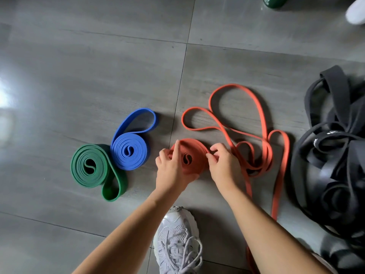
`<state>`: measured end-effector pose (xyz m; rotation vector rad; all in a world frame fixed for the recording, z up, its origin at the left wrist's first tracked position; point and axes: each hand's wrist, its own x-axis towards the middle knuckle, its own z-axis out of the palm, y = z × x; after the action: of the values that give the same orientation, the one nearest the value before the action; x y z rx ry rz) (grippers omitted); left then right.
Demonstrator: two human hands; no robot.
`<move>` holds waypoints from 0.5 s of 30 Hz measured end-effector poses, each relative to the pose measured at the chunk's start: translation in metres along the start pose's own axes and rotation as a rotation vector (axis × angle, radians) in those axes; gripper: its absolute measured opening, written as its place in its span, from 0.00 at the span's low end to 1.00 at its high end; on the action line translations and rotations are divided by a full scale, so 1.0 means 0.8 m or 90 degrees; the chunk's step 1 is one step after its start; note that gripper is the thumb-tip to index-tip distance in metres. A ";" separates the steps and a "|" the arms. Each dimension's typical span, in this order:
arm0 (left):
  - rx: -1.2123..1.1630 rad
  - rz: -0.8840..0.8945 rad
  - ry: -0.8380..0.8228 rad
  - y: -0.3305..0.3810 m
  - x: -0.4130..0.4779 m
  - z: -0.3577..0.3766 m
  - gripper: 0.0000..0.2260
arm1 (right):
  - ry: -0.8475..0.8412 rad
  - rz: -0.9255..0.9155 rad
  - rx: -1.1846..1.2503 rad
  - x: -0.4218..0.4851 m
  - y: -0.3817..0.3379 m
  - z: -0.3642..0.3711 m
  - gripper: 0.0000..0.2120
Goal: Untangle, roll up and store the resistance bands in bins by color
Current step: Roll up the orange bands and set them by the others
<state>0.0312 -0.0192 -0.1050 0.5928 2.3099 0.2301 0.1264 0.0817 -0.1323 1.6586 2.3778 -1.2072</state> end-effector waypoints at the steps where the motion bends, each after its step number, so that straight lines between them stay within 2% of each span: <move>1: 0.038 0.015 -0.009 0.001 0.000 0.000 0.50 | 0.000 0.014 0.008 0.000 0.002 -0.002 0.01; 4: 0.069 0.023 -0.022 -0.001 0.005 -0.002 0.51 | -0.010 -0.005 -0.019 0.003 0.003 -0.007 0.04; 7: 0.136 0.046 -0.009 0.005 0.003 0.001 0.50 | -0.021 -0.077 -0.096 0.008 -0.002 -0.018 0.05; 10: 0.183 0.080 -0.001 0.007 0.003 0.000 0.49 | 0.030 -0.122 -0.118 0.009 0.004 -0.032 0.09; 13: 0.173 0.081 -0.019 0.008 0.006 -0.005 0.50 | 0.118 -0.095 -0.107 0.003 0.023 -0.047 0.13; 15: 0.184 0.075 -0.032 0.011 0.008 -0.008 0.51 | 0.118 -0.034 -0.142 -0.003 0.038 -0.056 0.17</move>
<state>0.0255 -0.0084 -0.1013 0.8701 2.2780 -0.0659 0.1699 0.1100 -0.1175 1.7110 2.5660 -0.7882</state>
